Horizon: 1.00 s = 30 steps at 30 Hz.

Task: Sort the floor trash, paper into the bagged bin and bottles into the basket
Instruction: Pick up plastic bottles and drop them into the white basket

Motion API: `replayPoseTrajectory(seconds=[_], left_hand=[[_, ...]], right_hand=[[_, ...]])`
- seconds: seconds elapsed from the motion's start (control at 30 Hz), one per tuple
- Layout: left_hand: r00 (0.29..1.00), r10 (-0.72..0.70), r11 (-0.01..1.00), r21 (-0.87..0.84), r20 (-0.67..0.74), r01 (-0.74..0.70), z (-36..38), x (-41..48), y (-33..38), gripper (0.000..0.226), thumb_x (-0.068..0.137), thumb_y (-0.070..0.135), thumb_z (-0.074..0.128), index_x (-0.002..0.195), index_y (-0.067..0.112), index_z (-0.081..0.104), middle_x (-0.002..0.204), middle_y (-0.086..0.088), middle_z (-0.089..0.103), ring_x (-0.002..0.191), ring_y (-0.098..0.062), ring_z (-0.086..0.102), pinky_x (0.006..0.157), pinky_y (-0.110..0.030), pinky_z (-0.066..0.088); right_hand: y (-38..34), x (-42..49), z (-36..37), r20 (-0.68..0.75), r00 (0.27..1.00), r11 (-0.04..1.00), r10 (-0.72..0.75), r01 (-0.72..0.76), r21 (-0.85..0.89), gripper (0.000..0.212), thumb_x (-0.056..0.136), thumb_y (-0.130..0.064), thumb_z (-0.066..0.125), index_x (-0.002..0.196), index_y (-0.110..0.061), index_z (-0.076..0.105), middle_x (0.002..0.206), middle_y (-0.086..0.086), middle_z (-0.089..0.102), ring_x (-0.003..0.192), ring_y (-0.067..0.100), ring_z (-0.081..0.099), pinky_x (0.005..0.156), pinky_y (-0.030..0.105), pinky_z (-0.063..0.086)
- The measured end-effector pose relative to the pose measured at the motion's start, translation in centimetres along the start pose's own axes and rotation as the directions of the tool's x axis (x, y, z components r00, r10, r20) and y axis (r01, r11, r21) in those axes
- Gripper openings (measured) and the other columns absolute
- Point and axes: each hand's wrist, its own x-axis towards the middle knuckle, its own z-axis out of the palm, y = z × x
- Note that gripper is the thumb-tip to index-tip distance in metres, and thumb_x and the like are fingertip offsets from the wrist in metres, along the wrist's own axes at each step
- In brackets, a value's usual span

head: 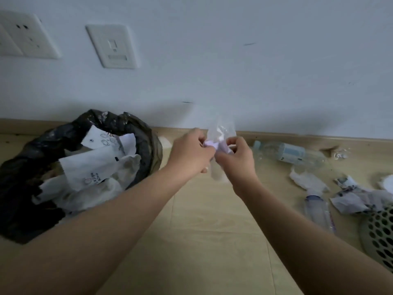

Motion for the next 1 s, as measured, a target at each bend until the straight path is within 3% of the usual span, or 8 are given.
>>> replayPoseTrajectory(seconds=[0.2,0.37,0.43,0.5,0.6,0.77,0.87,1.0], left_hand=[[0.966,0.191,0.912,0.396,-0.176,-0.108,-12.8,1.0,1.3,0.011,0.074,0.021,0.059,0.07,0.023,0.05,0.066,0.011,0.052,0.06,-0.01,0.049,0.053,-0.022,0.036],[0.998,0.023,0.684,0.729,-0.064,0.031,-20.1,0.1,-2.7,0.017,0.068,0.018,0.067,0.064,0.021,0.051,0.069,0.004,0.055,0.07,-0.025,0.053,0.063,-0.031,0.042],[0.995,-0.091,0.601,0.793,-0.05,0.095,-21.1,-0.4,-4.6,0.016,0.073,0.021,0.065,0.066,0.022,0.05,0.071,0.002,0.056,0.071,-0.022,0.054,0.064,-0.03,0.042],[0.983,-0.183,0.537,0.836,-0.02,0.117,-21.2,-0.6,-6.6,0.017,0.077,0.028,0.061,0.066,0.024,0.049,0.076,0.002,0.056,0.074,-0.021,0.054,0.065,-0.029,0.042],[0.957,-0.284,0.462,0.883,0.065,0.077,-19.5,-0.7,-9.6,0.014,0.081,0.026,0.054,0.071,0.024,0.046,0.083,0.003,0.054,0.079,-0.022,0.052,0.069,-0.03,0.043],[0.871,-0.431,0.527,0.85,0.234,0.032,-16.9,-0.6,-14.0,0.015,0.088,0.02,0.054,0.103,0.021,0.056,0.116,-0.005,0.059,0.103,-0.023,0.057,0.086,-0.033,0.045],[0.83,-0.474,0.52,0.854,0.295,-0.007,-17.1,0.0,-14.3,0.028,0.089,0.018,0.055,0.118,0.019,0.055,0.122,-0.006,0.059,0.11,-0.022,0.056,0.091,-0.03,0.042],[0.833,-0.447,0.497,0.865,0.327,-0.072,-18.6,0.9,-11.9,0.034,0.09,0.019,0.054,0.123,0.016,0.054,0.12,-0.007,0.06,0.099,-0.021,0.057,0.08,-0.027,0.043]], right_hand=[[-6.8,-1.8,6.6,0.177,0.962,0.978,-0.208,0.199,0.069,0.024,0.079,-0.011,0.061,0.074,-0.029,0.046,0.074,-0.006,0.053,0.064,0.012,0.051,0.061,0.029,0.044],[-6.8,-4.2,13.7,0.427,0.862,0.914,-0.275,0.372,-0.163,0.017,0.08,-0.013,0.059,0.092,-0.017,0.048,0.081,-0.003,0.053,0.079,0.022,0.054,0.064,0.028,0.041],[-6.1,-5.1,16.2,0.524,0.799,0.8,-0.295,0.506,-0.321,0.02,0.085,-0.013,0.054,0.105,-0.011,0.048,0.099,0.008,0.056,0.095,0.03,0.054,0.073,0.035,0.046],[-5.3,-5.7,18.2,0.589,0.747,0.561,-0.309,0.643,-0.521,0.026,0.092,-0.017,0.046,0.117,-0.01,0.045,0.116,0.015,0.054,0.109,0.034,0.048,0.085,0.041,0.041],[-4.1,-6.0,19.6,0.682,0.722,0.33,-0.116,0.676,-0.659,0.039,0.097,-0.023,0.035,0.133,-0.009,0.038,0.138,0.016,0.041,0.129,0.032,0.032,0.103,0.043,0.027],[-3.2,-5.6,20.1,0.73,0.633,0.189,0.258,0.708,-0.68,0.051,0.099,-0.035,0.028,0.144,-0.012,0.029,0.152,0.015,0.025,0.14,0.031,0.015,0.112,0.046,0.01],[-3.3,-5.3,20.3,0.727,0.625,0.162,0.284,0.716,-0.679,0.052,0.098,-0.036,0.033,0.145,-0.014,0.029,0.151,0.014,0.026,0.14,0.031,0.015,0.113,0.046,0.01],[-4.2,-4.8,19.3,0.759,0.635,0.257,0.146,0.716,-0.649,0.056,0.095,-0.038,0.041,0.143,-0.014,0.029,0.146,0.013,0.035,0.136,0.032,0.024,0.109,0.044,0.019]])
